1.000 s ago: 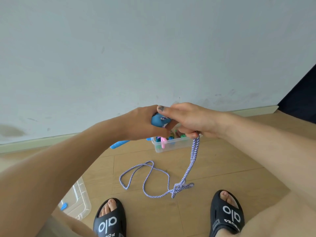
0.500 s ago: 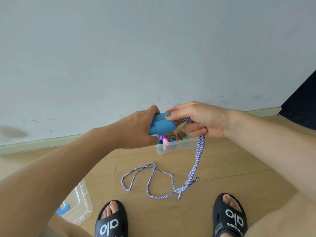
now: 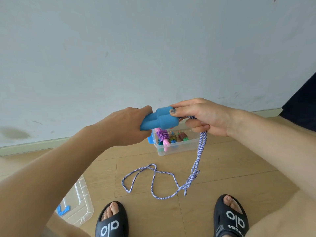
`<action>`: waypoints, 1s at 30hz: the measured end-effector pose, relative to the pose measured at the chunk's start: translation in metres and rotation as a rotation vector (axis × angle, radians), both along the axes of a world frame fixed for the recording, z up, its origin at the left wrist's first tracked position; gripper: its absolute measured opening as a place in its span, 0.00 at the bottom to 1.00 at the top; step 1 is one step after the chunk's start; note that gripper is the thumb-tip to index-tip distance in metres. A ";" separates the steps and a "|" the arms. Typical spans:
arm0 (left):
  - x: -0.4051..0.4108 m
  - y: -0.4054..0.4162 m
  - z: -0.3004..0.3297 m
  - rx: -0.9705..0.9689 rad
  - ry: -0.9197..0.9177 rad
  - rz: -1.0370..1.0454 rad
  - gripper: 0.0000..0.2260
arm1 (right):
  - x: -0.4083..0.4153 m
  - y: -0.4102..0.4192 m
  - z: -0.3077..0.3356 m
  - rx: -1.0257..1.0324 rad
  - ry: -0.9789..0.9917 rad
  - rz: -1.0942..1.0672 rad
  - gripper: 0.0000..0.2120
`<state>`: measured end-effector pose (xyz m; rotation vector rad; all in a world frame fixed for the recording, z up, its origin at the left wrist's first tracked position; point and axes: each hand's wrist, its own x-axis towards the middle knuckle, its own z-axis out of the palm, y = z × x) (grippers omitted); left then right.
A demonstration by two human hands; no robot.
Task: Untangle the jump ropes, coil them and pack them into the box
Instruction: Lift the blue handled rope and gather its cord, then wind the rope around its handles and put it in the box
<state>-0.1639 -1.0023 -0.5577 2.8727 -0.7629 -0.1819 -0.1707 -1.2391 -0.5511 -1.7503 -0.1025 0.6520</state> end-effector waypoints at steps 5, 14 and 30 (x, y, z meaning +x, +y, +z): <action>0.003 0.008 0.002 0.039 -0.038 0.068 0.08 | 0.003 -0.001 -0.001 0.012 -0.020 -0.032 0.13; 0.003 0.002 0.011 -0.108 0.047 0.152 0.11 | 0.001 0.008 -0.014 -0.038 -0.108 -0.245 0.21; 0.006 -0.006 -0.030 0.123 0.023 0.364 0.07 | -0.025 0.065 -0.023 -1.194 -1.043 0.465 0.06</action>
